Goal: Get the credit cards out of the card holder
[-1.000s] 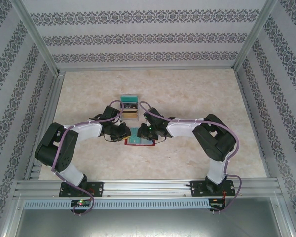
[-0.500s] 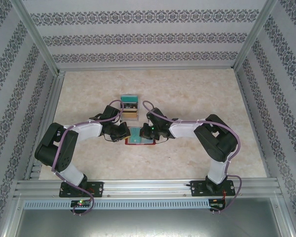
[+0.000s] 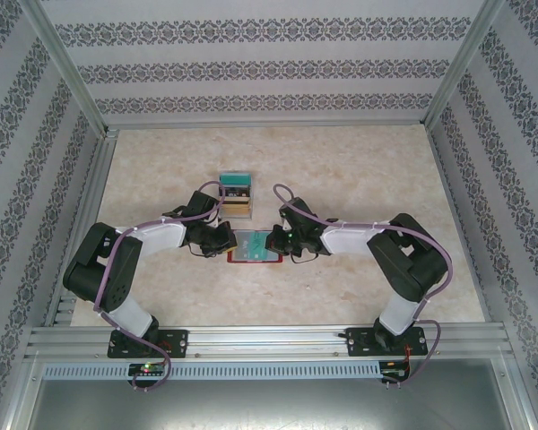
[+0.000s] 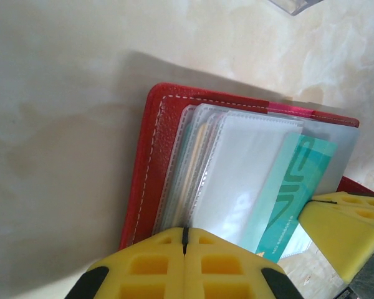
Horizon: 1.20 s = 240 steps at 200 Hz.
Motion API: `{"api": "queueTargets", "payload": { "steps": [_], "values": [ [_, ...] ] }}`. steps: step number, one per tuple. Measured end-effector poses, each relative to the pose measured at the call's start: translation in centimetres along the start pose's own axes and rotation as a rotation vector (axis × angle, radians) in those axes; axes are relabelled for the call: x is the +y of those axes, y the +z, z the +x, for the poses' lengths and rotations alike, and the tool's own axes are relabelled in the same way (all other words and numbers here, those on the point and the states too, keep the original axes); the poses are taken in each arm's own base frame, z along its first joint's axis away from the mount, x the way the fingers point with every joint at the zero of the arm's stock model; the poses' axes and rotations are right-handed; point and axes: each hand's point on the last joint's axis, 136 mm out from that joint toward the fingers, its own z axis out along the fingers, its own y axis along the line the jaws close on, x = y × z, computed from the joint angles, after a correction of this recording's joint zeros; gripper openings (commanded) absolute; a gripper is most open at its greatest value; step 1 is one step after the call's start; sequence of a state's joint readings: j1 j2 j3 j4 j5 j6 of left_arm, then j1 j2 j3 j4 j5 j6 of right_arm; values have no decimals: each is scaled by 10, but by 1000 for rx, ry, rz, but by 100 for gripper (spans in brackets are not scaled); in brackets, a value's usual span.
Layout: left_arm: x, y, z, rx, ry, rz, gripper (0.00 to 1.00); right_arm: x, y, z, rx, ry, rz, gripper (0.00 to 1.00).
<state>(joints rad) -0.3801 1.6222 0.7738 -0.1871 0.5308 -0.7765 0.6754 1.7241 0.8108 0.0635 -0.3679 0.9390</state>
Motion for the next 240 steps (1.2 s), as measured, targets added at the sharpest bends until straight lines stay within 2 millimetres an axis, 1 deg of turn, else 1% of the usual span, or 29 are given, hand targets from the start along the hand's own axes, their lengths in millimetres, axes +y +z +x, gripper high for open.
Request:
{"api": "queueTargets", "payload": {
  "steps": [11, 47, 68, 95, 118, 137, 145, 155, 165, 178, 196, 213, 240],
  "values": [
    [0, 0, 0, 1, 7, -3, 14, 0, -3, 0, -3, -1, -1, 0],
    [1, -3, 1, 0, 12, -13, 16, -1, -4, -1, -4, -4, -1, 0],
    [-1, -10, 2, -11, 22, -17, 17, -1, -3, 0, -2, -8, 0, 0],
    [-20, -18, 0, -24, 71, 24, 14, 0, -1, 1, 3, -10, 2, 0],
    [-37, -15, 4, -7, 111, 51, 13, 1, 1, 1, 5, -12, 3, 0],
    [-41, -1, 11, 33, 126, 53, 12, 1, 1, 0, 5, -12, 3, 5],
    [-39, 6, 15, 57, 125, 45, 12, 1, 1, 0, 5, -12, 2, 7],
    [-35, 13, 19, 81, 120, 31, 10, 2, 2, 0, 5, -12, 2, 13],
    [-29, 20, 23, 103, 112, 16, 9, 1, 3, 0, 6, -11, 4, 16],
    [-30, 22, 23, 110, 111, 19, 9, -1, 4, 1, 9, -11, 9, 24],
    [-32, 23, 21, 109, 112, 20, 8, 0, 5, 0, 9, -17, 6, 26],
    [-32, 24, 21, 113, 110, 17, 8, 3, 7, 1, 10, -25, -3, 25],
    [-31, 24, 21, 114, 108, 14, 8, 5, 10, 0, 12, -25, -17, 12]
  ]
}}
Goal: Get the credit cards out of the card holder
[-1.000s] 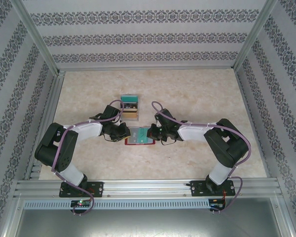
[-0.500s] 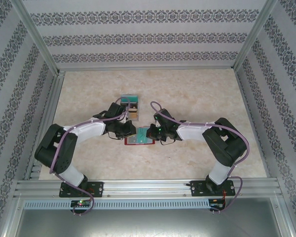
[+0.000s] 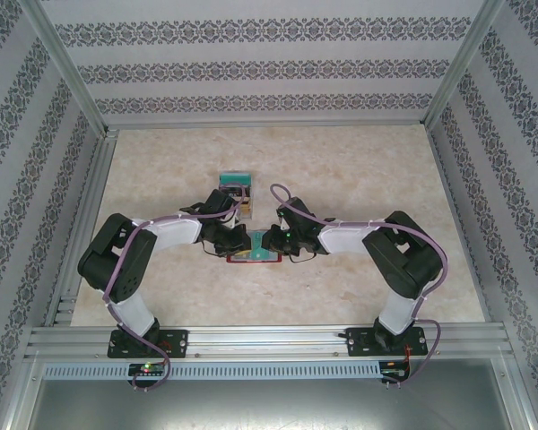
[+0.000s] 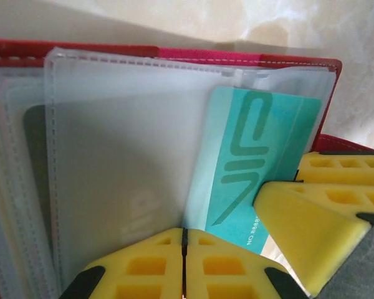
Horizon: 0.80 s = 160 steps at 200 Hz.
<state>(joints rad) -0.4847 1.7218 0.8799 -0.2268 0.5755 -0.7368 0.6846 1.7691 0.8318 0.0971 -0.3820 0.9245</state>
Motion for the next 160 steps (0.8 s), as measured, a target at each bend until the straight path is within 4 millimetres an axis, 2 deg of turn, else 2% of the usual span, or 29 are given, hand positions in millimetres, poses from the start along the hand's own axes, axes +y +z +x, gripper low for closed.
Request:
{"api": "queueTargets", "payload": {
  "steps": [42, 66, 116, 144, 160],
  "values": [
    [1, -1, 0, -1, -3, -10, 8, 7, -6, -5, -19, -5, -29, 0],
    [1, -1, 0, 0, -3, -10, 8, 7, -15, -6, -37, -12, -49, 1],
    [0, -3, 0, 3, -2, -14, 10, -12, -43, -6, -74, 9, -32, 1],
    [-7, -13, -1, -5, 6, -13, 14, -7, -63, -7, -95, -20, -33, 1],
    [-20, -28, -8, -43, 27, 12, 25, 3, -75, -9, -99, -55, -31, 1]
  ]
}}
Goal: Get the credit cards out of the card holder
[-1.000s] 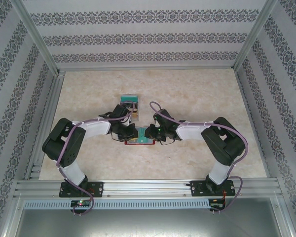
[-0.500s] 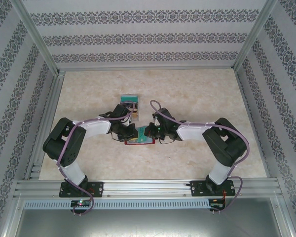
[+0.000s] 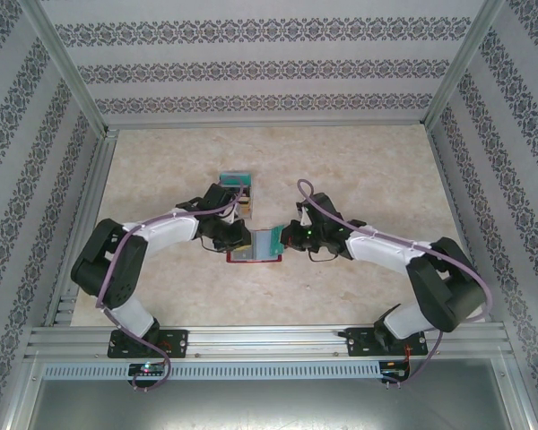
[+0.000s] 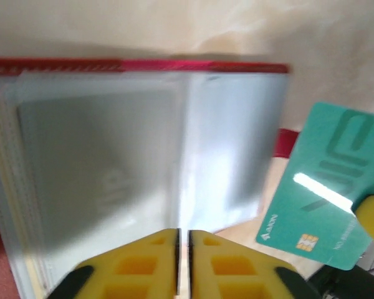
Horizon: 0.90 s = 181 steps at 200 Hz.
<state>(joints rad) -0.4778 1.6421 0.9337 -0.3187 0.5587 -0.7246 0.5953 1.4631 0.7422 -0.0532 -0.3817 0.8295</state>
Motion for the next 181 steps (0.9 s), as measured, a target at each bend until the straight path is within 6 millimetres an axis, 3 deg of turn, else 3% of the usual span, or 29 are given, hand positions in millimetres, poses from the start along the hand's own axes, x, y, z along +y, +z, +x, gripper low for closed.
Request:
{"api": "queueTargets", "payload": {
  "steps": [31, 40, 48, 58, 71, 96, 122, 148, 181],
  "values": [
    [-24, -49, -23, -144, 22, 44, 54, 40, -28, -30, -51, -128, 5, 2],
    [-27, -66, -30, -196, 23, 48, 69, 53, -38, -41, -76, -177, 10, 1],
    [-28, -82, -37, -248, 19, 46, 75, 67, -47, -53, -102, -233, 19, 0],
    [-26, -101, -43, -307, 2, 38, 91, 84, -58, -65, -130, -297, 30, 0],
    [-19, -124, -47, -378, -21, 13, 100, 104, -66, -81, -160, -385, 51, 0],
    [-4, -161, -48, -491, -67, -45, 99, 132, -63, -104, -185, -561, 126, 0],
    [8, -190, -41, -570, -95, -96, 99, 137, -41, -113, -158, -735, 219, 0],
    [19, -206, -31, -609, -116, -138, 99, 137, -16, -119, -128, -927, 333, 0],
    [29, -220, -18, -639, -136, -175, 99, 153, 12, -131, -134, -1178, 465, 0]
  ]
}}
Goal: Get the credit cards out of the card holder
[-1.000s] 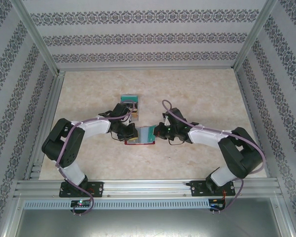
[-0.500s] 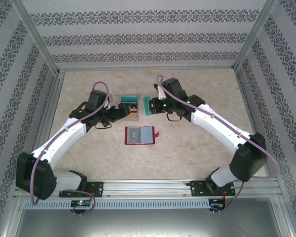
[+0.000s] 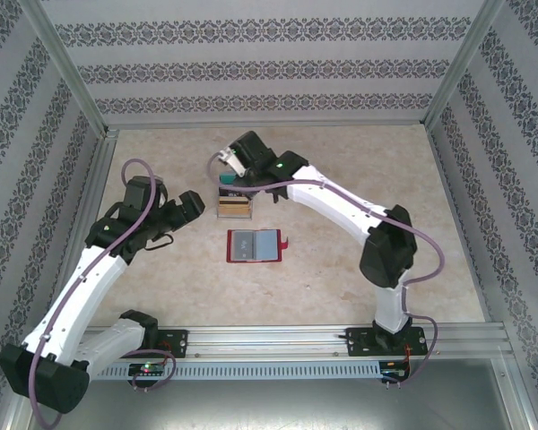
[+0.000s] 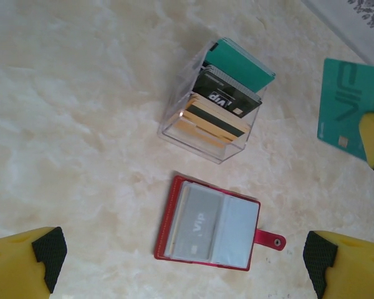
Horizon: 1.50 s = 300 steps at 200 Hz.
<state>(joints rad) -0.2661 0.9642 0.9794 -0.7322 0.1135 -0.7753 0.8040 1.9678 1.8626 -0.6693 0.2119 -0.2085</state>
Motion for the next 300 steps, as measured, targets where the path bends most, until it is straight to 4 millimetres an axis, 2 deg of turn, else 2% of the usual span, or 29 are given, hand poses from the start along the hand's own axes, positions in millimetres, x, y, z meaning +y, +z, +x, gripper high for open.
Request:
{"api": "queueTargets", "payload": {
  "steps": [38, 58, 90, 159, 212, 237, 260, 300],
  "values": [
    [11, -13, 0, -31, -5, -33, 100, 4, 34, -11, 37, -225, 99, 0],
    [18, -17, 1, -32, -8, -58, 100, 5, 52, -8, 71, -305, 120, 7],
    [27, -21, 2, -40, -9, -99, 99, 8, 71, 1, 113, -394, 125, 4],
    [33, -30, 0, -75, -13, -113, 100, 11, 87, -1, 111, -452, 123, 4],
    [33, -33, -2, -87, -14, -109, 100, 17, 109, 14, 147, -465, 97, 5],
    [34, -33, -2, -89, -16, -110, 100, 18, 114, 17, 153, -469, 95, 9],
    [35, -33, -3, -90, -20, -113, 100, 15, 117, 18, 154, -467, 98, 18],
    [37, -31, -1, -81, -23, -118, 100, 14, 124, 21, 159, -463, 100, 20]
  ]
}}
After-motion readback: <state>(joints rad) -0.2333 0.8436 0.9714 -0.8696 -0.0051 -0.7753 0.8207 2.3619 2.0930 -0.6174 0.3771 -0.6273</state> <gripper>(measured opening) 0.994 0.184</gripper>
